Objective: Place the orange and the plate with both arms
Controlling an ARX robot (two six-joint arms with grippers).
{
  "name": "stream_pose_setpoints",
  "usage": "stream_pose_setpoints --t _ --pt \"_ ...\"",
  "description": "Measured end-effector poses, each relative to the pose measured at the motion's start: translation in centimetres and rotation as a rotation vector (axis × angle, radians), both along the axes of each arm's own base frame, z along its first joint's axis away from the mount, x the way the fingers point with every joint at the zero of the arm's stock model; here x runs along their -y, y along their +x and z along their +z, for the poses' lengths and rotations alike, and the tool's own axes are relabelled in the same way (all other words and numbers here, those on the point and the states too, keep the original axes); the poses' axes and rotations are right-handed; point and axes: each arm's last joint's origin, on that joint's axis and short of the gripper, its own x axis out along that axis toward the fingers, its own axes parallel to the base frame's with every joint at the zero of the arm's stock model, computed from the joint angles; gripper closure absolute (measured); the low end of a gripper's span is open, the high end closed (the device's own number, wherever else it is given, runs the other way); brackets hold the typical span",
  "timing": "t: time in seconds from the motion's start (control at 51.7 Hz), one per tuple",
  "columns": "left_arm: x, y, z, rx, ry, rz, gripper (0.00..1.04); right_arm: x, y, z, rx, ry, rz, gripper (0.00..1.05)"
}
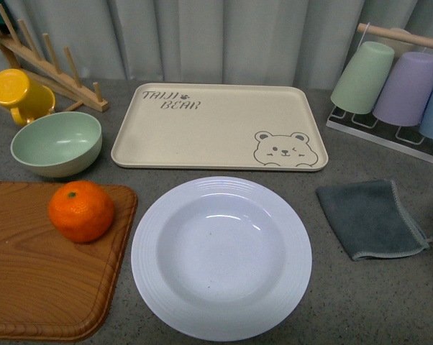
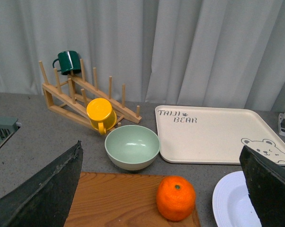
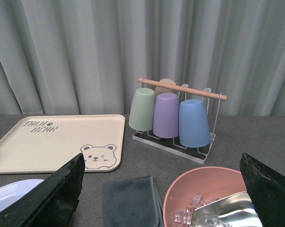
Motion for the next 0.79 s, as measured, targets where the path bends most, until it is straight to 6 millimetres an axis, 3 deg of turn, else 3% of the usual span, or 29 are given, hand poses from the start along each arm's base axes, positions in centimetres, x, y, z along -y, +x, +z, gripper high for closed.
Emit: stream_pose_setpoints --t 0.793 --pt "0.00 0.00 0.00 0.000 0.000 0.000 0.06 0.00 0.00 0.00 0.000 0.000 0.000 0.09"
